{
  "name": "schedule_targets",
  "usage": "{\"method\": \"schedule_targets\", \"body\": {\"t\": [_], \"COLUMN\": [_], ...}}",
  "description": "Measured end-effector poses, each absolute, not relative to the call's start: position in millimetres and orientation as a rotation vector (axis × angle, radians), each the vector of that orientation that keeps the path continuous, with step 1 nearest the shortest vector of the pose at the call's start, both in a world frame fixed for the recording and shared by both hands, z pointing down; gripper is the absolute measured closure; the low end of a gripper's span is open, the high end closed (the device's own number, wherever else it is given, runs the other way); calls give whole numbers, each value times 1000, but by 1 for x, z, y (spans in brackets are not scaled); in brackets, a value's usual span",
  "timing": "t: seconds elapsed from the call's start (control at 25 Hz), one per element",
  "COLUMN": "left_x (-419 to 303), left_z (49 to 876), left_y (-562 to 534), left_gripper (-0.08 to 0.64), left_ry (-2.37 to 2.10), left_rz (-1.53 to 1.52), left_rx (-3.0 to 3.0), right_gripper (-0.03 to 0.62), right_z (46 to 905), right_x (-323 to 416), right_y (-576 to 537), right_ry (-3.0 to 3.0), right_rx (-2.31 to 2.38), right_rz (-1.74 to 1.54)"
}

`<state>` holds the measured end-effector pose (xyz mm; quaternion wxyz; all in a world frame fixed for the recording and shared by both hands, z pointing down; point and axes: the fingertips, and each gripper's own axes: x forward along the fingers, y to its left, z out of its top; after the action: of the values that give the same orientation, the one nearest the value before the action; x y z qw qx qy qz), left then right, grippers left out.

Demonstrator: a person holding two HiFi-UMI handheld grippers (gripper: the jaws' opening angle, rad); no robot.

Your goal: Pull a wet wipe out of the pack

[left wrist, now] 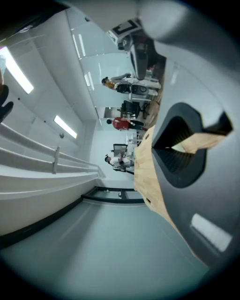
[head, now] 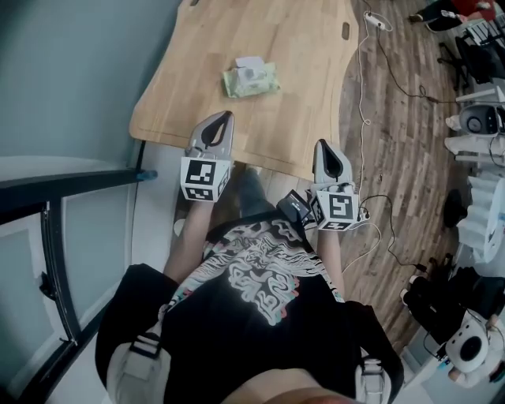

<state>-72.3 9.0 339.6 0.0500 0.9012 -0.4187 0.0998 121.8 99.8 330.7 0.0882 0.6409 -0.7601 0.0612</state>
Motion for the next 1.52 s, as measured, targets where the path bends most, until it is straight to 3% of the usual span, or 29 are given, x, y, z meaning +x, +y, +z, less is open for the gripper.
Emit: {"method": "schedule_targets", "body": {"t": [1.52], "left_x": [-42], "left_z": [443], "left_y": [-91], "left_gripper": [572], "left_ry": [-1105], "left_rz": [495], "left_rx": [2638], "right_gripper": [594], "right_z": [413], "right_x": [96], "right_y": [-52], "right_ry": [-2298], "right_rx": [1692], "right_rz": [343]}}
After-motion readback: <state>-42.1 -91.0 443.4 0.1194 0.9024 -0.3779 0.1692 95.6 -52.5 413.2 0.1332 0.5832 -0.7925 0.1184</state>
